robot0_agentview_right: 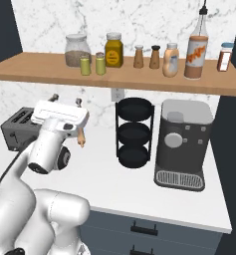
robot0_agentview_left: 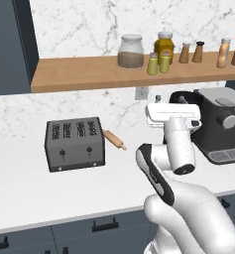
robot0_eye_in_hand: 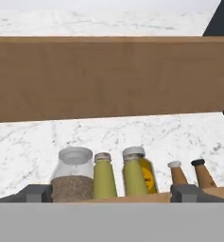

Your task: Put the shaker and condiment bottle from the counter next to their counterparts in the cabinet.

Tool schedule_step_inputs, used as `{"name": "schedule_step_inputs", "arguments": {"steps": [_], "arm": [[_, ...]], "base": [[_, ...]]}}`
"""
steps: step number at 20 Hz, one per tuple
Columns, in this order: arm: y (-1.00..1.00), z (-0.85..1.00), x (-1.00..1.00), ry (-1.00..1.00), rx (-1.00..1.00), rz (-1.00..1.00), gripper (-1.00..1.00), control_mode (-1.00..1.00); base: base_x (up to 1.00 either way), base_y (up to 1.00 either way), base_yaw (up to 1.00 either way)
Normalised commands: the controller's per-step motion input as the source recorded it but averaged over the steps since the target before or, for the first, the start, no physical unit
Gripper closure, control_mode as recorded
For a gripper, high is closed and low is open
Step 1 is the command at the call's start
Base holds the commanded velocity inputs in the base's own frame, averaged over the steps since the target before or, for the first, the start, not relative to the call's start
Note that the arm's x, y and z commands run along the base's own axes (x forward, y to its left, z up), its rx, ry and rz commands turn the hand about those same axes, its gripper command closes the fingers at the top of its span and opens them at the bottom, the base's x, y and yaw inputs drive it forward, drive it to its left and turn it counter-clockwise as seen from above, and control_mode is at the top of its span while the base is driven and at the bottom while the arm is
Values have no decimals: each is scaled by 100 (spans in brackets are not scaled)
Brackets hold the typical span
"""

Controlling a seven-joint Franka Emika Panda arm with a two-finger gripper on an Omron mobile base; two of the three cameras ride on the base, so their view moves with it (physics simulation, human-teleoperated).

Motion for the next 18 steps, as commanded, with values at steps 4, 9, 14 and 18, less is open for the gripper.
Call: {"name": "schedule_step_inputs", "arguments": {"steps": [4,9,14,18], "arm": [[0,-73,-100,-21,0,0,-100,-100],[0,-79,-97,-3,0,0,-100,-100],[1,-43,-42,3,0,0,-100,-100],[0,0,0,0,0,0,-100,-100]], "base": [[0,0,0],[0,0,0],[0,0,0],[0,0,0]]}}
